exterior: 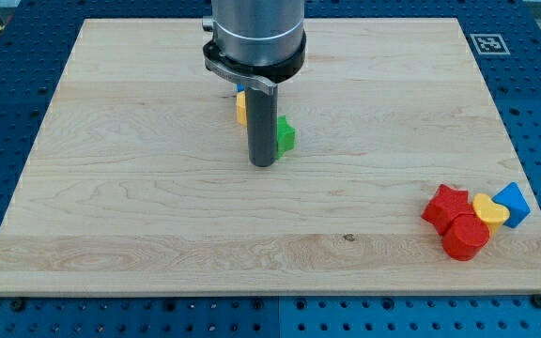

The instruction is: Move the green star to the yellow hexagon

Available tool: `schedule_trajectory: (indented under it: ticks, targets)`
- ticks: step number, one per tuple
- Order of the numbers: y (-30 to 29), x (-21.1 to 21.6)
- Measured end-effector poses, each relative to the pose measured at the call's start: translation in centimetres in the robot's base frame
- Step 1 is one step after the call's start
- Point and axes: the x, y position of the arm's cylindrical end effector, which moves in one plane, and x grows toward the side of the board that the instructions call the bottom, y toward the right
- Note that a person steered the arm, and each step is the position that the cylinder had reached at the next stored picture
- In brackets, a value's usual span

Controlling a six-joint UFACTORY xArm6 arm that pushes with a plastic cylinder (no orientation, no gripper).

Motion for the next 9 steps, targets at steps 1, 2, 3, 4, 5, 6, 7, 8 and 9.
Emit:
schedule_trajectory:
  ticks: [1, 2, 3, 4, 5, 6, 7, 8, 9]
  targets:
    - [0.7, 0.6]
    - [2.6, 0.6]
    - [4.3, 0.6]
    - [5.0, 0.6]
    - [5.1, 0.4]
    - [4.9, -1.1]
    - [3.9, -2.0]
    - [2.3, -2.1]
    - [1.6, -2.1]
